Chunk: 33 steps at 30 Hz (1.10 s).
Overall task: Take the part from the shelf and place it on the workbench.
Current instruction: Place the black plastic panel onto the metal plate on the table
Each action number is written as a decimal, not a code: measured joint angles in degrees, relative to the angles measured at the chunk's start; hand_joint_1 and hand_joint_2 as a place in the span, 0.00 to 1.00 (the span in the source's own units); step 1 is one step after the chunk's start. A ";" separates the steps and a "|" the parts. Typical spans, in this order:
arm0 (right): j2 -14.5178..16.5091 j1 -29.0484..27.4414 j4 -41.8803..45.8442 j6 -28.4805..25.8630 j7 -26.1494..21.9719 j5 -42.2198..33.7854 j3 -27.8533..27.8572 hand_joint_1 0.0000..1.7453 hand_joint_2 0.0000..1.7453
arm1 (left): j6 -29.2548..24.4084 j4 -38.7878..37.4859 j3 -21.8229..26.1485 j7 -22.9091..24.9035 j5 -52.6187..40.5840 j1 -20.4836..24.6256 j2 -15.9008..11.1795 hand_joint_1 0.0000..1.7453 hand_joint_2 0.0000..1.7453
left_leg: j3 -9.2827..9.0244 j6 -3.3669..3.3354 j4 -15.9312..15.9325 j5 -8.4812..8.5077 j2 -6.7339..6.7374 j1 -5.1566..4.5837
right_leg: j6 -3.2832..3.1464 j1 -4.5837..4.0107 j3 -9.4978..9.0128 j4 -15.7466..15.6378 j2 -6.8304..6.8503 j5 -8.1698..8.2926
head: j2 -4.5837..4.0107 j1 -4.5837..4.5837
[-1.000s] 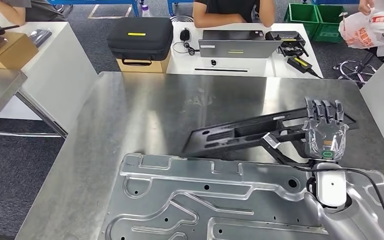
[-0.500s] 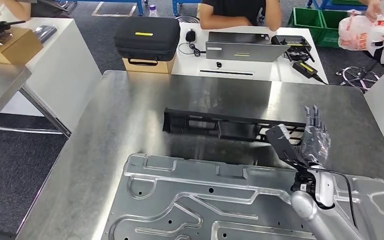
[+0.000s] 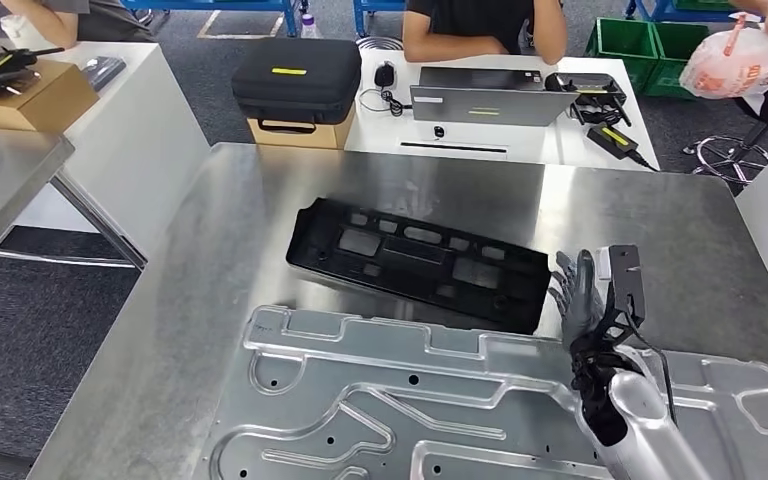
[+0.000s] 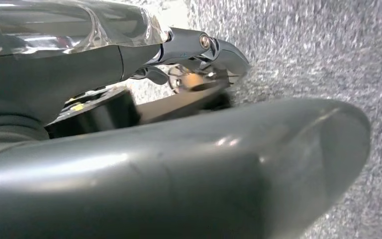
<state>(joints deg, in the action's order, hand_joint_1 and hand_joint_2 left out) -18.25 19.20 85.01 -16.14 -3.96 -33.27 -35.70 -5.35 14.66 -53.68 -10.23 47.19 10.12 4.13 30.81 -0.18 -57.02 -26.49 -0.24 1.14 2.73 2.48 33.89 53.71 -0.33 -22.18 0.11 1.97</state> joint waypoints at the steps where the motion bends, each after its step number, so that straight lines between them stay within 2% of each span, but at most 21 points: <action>1: 0.20 0.29 0.09 0.46 -1.32 -1.61 0.16 0.00 0.00 | -0.04 0.01 0.02 -0.01 0.09 0.20 -0.01 0.00 0.00 | -1.66 -0.24 3.29 0.92 -0.08 -0.20 | 0.30 0.04 -0.01 -0.15 -0.06 0.27 | 0.00 -0.07; 3: 0.38 0.50 0.26 1.42 -3.96 -4.89 0.37 0.00 0.00 | -0.21 0.01 0.04 -0.02 0.15 0.42 -0.02 0.00 0.00 | -2.20 -0.70 4.67 1.16 -0.24 -0.65 | 1.08 0.07 0.00 -0.50 0.01 0.88 | 0.00 -0.26; 5: 0.83 0.01 0.53 2.35 -6.37 -7.61 0.50 0.00 0.50 | -0.56 0.00 0.04 -0.05 0.14 0.23 -0.04 0.00 0.00 | -1.68 -1.55 4.55 1.85 -0.19 -0.74 | 1.85 0.15 0.19 -0.57 0.05 1.14 | 0.00 -0.39; 7: 1.44 -0.65 1.06 3.08 -8.67 -9.66 0.66 0.00 1.00 | -1.06 0.01 0.04 -0.16 0.12 0.13 -0.06 0.00 0.00 | -1.10 -2.66 4.81 2.88 -0.05 -0.68 | 1.95 0.16 1.42 2.09 0.09 -1.69 | 0.00 -0.42; 10: 2.26 -1.61 2.17 3.49 -11.94 -11.66 1.00 0.00 0.25 | -1.64 0.01 0.06 -0.39 0.16 0.18 -0.06 0.00 0.00 | 0.49 -3.74 4.69 4.31 0.06 -1.07 | 1.59 -0.16 5.46 14.90 0.13 -10.32 | 0.00 -0.43; 11: 2.56 -2.10 2.62 3.62 -12.81 -12.06 1.09 0.00 0.00 | -1.87 0.01 0.07 -0.52 0.24 0.07 -0.06 0.00 0.00 | 1.05 -3.83 4.64 4.74 0.07 -1.25 | 1.59 -0.30 6.14 18.36 0.13 -11.71 | 0.00 -0.43; 12: 2.95 -2.68 3.19 3.87 -13.60 -12.42 1.12 0.00 0.00 | -2.10 0.01 0.07 -0.73 0.44 -0.07 -0.06 0.00 0.00 | 1.62 -3.85 4.55 5.15 0.08 -1.37 | 1.56 -0.42 5.79 19.66 0.13 -11.74 | 0.00 -0.43; 13: 3.37 -3.28 3.82 4.19 -14.23 -12.69 1.12 0.00 0.00 | -2.27 0.00 0.07 -0.95 0.66 -0.21 -0.07 0.00 0.00 | 2.20 -3.77 4.40 5.54 0.08 -1.42 | 1.50 -0.49 4.21 18.36 0.14 -10.59 | 0.00 -0.43; 16: 4.78 -4.44 6.07 5.40 -15.71 -13.04 1.08 0.00 0.00 | -2.45 -0.01 0.23 -1.42 1.17 -0.41 -0.09 0.00 0.00 | 4.04 -3.11 3.34 6.46 0.06 -1.42 | 1.31 -0.64 -4.57 5.72 0.24 -6.89 | 0.00 -0.38; 18: 5.55 -4.88 7.44 5.98 -16.32 -13.04 1.00 0.00 0.00 | -2.54 -0.01 0.42 -1.69 1.29 -0.47 -0.11 0.00 0.00 | 4.80 -2.51 2.77 7.10 0.06 -1.51 | 0.86 -0.95 -7.25 0.98 0.13 -6.72 | 0.00 -0.34; 21: 6.55 -5.74 8.83 6.49 -16.79 -12.97 0.91 0.00 0.00 | -2.75 -0.02 0.63 -1.97 1.67 -0.72 -0.30 0.00 0.00 | 5.61 -1.63 2.74 7.65 0.01 -1.43 | -0.45 -0.95 -6.15 0.49 0.07 -5.51 | 0.00 -0.22; 22: 6.87 -5.97 9.16 6.63 -16.89 -12.97 0.90 0.00 0.00 | -2.85 -0.03 0.71 -2.00 1.79 -0.85 -0.37 0.00 0.00 | 6.19 -1.22 1.66 6.19 0.02 -1.32 | -0.90 -0.79 -5.43 0.41 0.12 -4.85 | 0.00 -0.26; 23: 7.17 -6.20 9.58 6.90 -17.04 -12.95 0.90 0.00 0.00 | -2.93 -0.03 0.79 -2.02 1.87 -0.98 -0.44 0.00 0.00 | 7.00 -0.78 -0.74 3.61 0.03 -1.15 | -1.22 -0.61 -4.62 0.35 0.15 -4.18 | 0.00 -0.31; 25: 7.74 -6.64 10.40 7.55 -17.37 -12.95 0.90 0.00 0.00 | -3.04 -0.03 0.93 -2.04 1.92 -1.14 -0.45 0.00 0.00 | 8.72 0.01 -8.53 -2.58 0.06 -0.80 | -1.46 -0.63 -3.19 0.40 0.18 -3.05 | 0.00 -0.47; 26: 7.97 -6.86 10.72 7.87 -17.51 -12.95 0.88 0.00 0.00 | -3.07 -0.03 0.97 -2.03 1.91 -1.16 -0.45 0.00 0.00 | 9.23 0.20 -12.32 -4.37 0.06 -0.68 | -1.47 -0.67 -2.56 0.42 0.23 -2.56 | 0.00 -0.49; 27: 8.16 -7.08 10.94 8.07 -17.61 -12.97 0.87 0.00 0.00 | -3.09 -0.03 0.99 -2.03 1.90 -1.16 -0.45 0.00 0.00 | 9.07 0.23 -14.59 -4.76 0.05 -0.64 | -1.44 -0.71 -1.96 0.45 0.29 -2.07 | 0.00 -0.49; 28: 8.35 -7.29 11.16 8.21 -17.67 -12.97 0.85 0.00 0.00 | -3.09 -0.03 1.02 -2.03 1.90 -1.16 -0.45 0.00 0.00 | 7.92 0.14 -14.76 -3.92 0.05 -0.64 | -1.38 -0.75 -1.35 0.47 0.35 -1.59 | 0.00 -0.50; 29: 8.53 -7.47 11.40 8.29 -17.73 -12.98 0.84 0.00 0.00 | -3.09 -0.03 1.04 -2.03 1.90 -1.16 -0.45 0.00 0.00 | 5.69 -0.07 -12.49 -2.36 0.04 -0.67 | -1.29 -0.79 -0.76 0.48 0.36 -1.11 | 0.00 -0.51; 30: 8.70 -7.61 11.70 8.41 -17.80 -12.99 0.82 0.00 0.00 | -3.09 -0.03 1.07 -2.03 1.90 -1.13 -0.45 0.00 0.00 | 2.46 -0.40 -8.28 -0.96 0.01 -0.73 | -1.16 -0.82 -0.26 0.48 0.35 -0.62 | 0.00 -0.54; 32: 9.07 -7.75 12.34 8.87 -18.08 -13.13 0.81 0.00 0.00 | -3.11 -0.03 1.16 -2.04 1.94 -0.94 -0.48 0.00 0.00 | -3.99 -1.20 1.33 -0.51 -0.07 -1.08 | -0.70 -0.88 0.37 0.40 0.33 0.33 | 0.00 -0.60; 33: 9.24 -7.80 12.65 9.27 -18.27 -13.25 0.78 0.00 0.00 | -3.13 -0.03 1.21 -2.04 2.00 -0.85 -0.49 0.00 0.00 | -5.69 -1.53 4.15 -0.70 -0.13 -1.36 | -0.38 -0.81 0.42 0.22 0.34 0.85 | 0.00 -0.65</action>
<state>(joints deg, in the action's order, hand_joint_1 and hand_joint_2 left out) -9.00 11.40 97.66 -6.86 -22.23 -46.53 -34.92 -8.48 14.62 -52.47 -12.27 49.19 9.27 3.64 25.12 -1.70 -52.87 -27.19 -0.37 -0.22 2.35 1.67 34.31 53.93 0.01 -21.34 0.11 1.32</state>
